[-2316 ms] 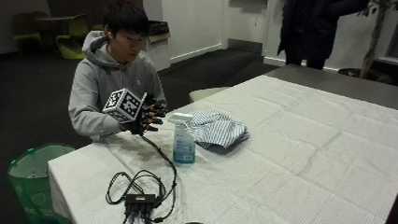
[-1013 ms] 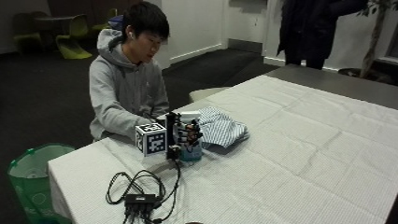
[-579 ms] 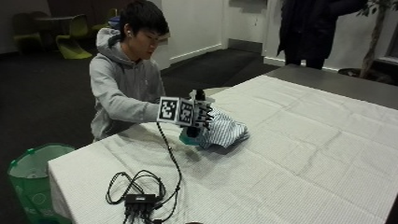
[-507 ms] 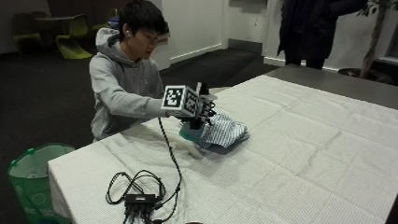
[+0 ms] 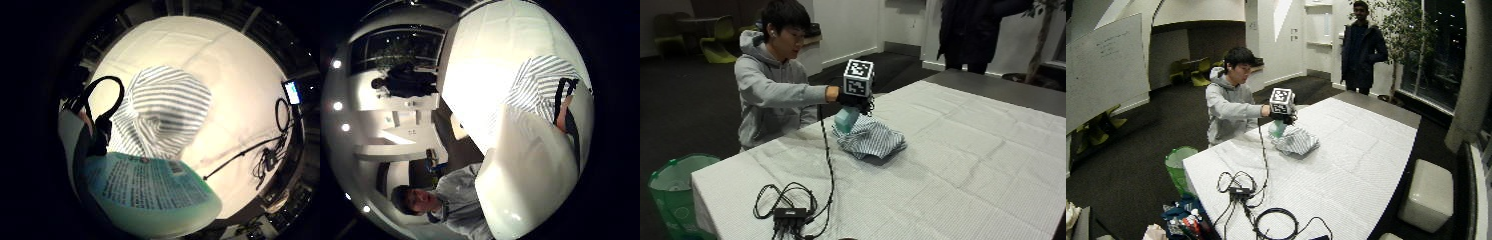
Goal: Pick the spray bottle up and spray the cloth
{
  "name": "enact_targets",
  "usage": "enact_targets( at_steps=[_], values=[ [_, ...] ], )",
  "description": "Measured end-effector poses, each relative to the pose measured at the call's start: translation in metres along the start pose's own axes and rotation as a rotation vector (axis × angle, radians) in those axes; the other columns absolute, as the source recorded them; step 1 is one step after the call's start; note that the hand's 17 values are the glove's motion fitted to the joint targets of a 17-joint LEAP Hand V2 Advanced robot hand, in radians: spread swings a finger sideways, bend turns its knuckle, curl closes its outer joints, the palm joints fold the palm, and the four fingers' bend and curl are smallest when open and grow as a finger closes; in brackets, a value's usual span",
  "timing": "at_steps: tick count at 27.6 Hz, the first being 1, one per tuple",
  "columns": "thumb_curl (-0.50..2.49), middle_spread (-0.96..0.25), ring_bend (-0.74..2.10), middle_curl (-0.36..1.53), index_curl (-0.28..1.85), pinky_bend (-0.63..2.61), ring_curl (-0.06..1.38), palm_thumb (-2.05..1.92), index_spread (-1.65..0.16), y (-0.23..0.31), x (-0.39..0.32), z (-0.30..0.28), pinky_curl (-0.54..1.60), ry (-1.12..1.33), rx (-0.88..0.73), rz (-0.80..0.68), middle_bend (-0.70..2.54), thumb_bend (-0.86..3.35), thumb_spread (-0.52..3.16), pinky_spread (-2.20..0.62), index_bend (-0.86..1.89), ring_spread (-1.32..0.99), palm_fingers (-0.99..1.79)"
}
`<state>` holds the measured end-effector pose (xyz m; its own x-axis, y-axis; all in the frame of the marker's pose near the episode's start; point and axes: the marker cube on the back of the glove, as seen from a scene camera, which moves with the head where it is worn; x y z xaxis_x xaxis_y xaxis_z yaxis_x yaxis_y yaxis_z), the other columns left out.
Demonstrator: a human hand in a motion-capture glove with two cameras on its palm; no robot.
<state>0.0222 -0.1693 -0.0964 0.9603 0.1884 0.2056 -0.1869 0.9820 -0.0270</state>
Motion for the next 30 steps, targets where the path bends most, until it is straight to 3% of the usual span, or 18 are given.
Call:
enact_targets(
  at_steps=[9, 22, 30],
  values=[
    [0.67, -0.05, 0.58, 0.52, 0.54, 0.36, 0.46, 0.95, -0.18, -0.007, -0.001, 0.053, 0.42, 0.221, -0.196, 0.06, 0.68, -0.03, 0.09, -0.27, 0.54, -0.17, 1.39],
    [0.69, -0.05, 0.58, 0.52, 0.55, 0.36, 0.46, 0.95, -0.18, 0.0, -0.043, 0.012, 0.43, 0.292, -0.148, -0.044, 0.69, -0.03, 0.06, -0.28, 0.54, -0.17, 1.39],
    [0.7, -0.05, 0.58, 0.52, 0.56, 0.36, 0.47, 0.95, -0.18, -0.009, -0.033, 0.062, 0.43, 0.36, -0.212, -0.031, 0.69, -0.03, 0.06, -0.28, 0.54, -0.17, 1.39]
  ],
)
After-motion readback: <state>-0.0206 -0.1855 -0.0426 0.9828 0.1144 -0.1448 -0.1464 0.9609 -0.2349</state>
